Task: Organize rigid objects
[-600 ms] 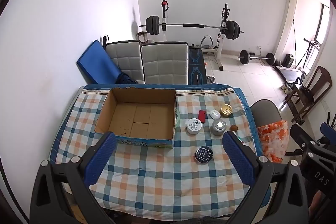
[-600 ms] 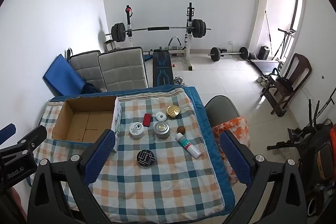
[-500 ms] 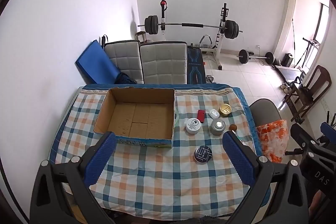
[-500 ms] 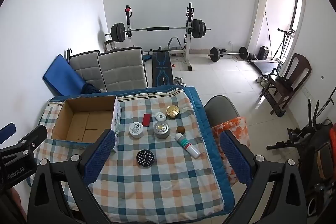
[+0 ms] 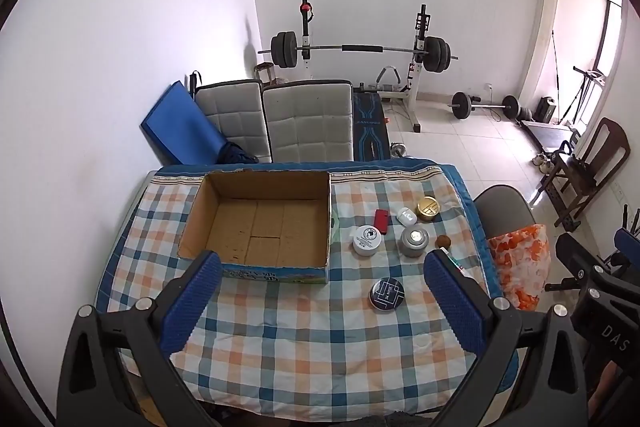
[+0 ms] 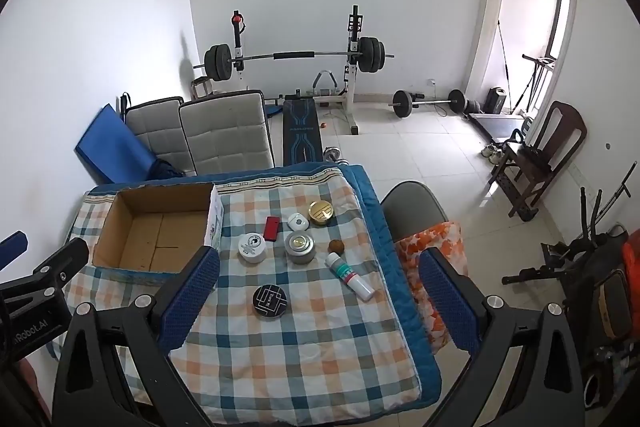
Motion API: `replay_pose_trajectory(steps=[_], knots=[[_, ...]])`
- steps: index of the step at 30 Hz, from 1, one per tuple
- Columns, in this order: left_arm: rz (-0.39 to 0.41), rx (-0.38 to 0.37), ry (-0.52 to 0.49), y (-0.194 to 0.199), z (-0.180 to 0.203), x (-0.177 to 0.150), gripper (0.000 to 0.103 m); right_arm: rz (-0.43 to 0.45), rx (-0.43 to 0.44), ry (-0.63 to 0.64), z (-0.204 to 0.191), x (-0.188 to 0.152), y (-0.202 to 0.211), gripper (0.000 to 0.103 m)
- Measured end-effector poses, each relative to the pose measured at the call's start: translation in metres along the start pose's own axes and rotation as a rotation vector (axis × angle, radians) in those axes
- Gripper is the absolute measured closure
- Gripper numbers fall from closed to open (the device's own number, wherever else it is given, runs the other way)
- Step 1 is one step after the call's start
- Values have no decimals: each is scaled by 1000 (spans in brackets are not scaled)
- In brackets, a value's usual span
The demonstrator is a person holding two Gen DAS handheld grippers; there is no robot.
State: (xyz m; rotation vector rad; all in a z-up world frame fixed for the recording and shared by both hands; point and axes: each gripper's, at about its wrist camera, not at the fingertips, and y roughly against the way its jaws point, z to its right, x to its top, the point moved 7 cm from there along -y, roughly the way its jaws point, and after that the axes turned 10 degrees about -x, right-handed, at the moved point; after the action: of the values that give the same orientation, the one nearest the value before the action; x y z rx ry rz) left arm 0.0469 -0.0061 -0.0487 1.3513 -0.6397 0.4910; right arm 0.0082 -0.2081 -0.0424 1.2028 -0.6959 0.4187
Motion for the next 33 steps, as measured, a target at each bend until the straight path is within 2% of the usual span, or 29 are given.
replay_pose_trajectory(steps=[33], knots=[[-6,-14,1,-10,4,2,0,11,-13,-10,5,4,1,1]])
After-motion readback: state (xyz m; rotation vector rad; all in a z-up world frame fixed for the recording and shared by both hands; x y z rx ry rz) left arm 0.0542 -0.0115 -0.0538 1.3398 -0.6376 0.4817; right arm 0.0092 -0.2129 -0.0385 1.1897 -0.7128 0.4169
